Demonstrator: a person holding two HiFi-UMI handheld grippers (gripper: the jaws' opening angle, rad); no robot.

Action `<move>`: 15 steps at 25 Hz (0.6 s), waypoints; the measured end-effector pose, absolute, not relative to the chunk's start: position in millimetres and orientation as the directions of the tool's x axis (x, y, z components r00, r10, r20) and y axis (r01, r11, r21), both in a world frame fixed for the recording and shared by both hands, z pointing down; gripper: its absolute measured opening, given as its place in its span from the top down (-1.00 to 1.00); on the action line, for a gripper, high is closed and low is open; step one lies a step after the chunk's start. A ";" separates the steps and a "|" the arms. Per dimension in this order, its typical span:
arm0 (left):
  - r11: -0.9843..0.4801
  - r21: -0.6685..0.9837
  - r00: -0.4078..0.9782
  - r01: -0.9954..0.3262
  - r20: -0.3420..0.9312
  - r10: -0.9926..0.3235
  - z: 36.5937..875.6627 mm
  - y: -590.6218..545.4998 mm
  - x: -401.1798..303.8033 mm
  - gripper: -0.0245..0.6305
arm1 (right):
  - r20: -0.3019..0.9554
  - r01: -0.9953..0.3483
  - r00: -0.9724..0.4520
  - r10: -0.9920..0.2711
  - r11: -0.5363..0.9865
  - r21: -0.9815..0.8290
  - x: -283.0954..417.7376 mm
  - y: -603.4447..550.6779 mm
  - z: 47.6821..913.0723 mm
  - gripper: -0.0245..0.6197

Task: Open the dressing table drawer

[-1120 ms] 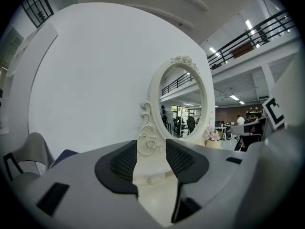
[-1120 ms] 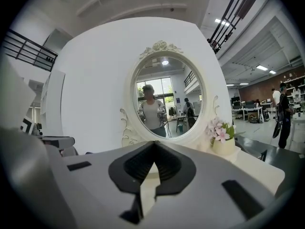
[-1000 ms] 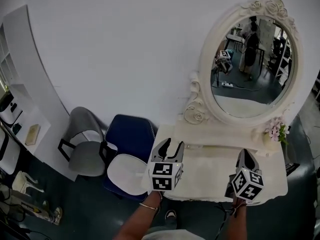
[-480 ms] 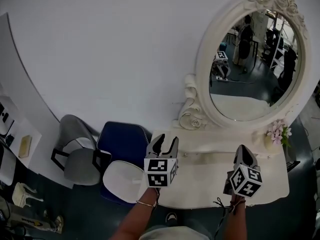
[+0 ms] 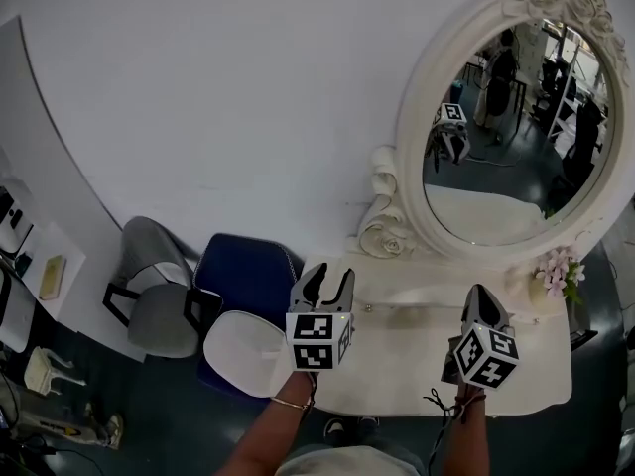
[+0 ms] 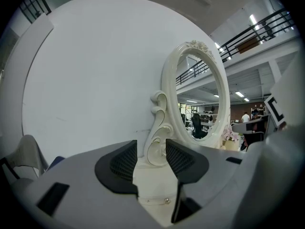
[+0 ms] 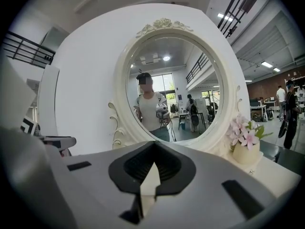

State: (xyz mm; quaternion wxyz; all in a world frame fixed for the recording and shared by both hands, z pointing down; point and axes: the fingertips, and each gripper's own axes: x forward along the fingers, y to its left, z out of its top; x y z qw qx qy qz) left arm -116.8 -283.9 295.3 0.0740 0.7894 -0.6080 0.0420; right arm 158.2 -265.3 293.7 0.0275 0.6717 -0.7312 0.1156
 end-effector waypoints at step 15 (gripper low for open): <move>-0.219 0.096 0.234 -0.971 0.206 -0.950 321.4 -299.6 -90.2 0.35 | 0.240 -0.983 -0.158 -0.958 0.130 -0.129 171.4 -289.7 314.3 0.90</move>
